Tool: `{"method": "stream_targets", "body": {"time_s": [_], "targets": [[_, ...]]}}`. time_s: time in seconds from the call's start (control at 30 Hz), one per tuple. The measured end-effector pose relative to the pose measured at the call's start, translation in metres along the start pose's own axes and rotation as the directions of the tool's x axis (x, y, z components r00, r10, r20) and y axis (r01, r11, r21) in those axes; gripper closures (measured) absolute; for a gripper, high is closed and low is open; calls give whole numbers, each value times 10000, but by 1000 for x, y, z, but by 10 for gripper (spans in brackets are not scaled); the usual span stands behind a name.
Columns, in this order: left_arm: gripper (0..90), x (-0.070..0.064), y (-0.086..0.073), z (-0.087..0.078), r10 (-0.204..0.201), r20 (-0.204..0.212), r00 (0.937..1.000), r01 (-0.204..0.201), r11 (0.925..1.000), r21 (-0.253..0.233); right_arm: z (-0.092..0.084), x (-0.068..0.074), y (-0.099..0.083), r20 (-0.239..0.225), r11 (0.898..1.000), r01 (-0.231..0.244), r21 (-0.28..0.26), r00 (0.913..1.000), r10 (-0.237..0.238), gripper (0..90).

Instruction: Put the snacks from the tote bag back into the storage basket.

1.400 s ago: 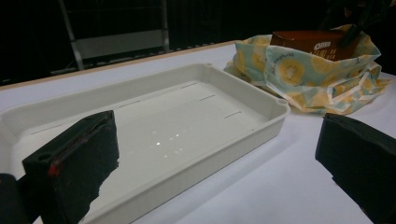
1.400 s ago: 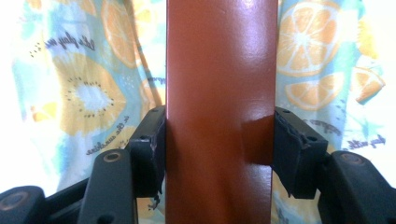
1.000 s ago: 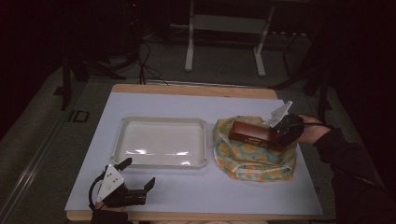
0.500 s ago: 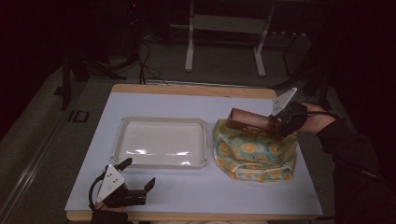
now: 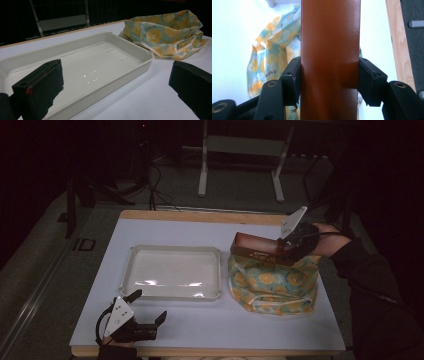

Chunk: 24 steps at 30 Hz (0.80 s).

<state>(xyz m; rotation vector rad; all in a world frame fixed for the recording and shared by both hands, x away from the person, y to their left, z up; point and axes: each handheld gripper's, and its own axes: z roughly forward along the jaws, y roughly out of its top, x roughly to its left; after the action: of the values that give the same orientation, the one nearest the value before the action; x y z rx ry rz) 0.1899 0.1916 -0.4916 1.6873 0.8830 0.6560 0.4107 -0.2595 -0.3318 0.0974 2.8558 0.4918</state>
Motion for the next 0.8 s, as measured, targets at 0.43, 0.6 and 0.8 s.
{"method": "stream_targets", "body": {"time_s": [0.43,0.6,0.8], "targets": [[0,-1,0,0,135,33,9999,-135,9999,54,11,3,34,-38,9987,482,183,9988,-482,428],[0,-2,0,0,150,24,9999,-150,9999,38,14,3,46,-129,9982,606,-18,9981,-606,428],[0,-1,0,0,169,43,9998,-170,9998,41,19,7,61,-149,9959,904,-101,9958,-905,428]]}}
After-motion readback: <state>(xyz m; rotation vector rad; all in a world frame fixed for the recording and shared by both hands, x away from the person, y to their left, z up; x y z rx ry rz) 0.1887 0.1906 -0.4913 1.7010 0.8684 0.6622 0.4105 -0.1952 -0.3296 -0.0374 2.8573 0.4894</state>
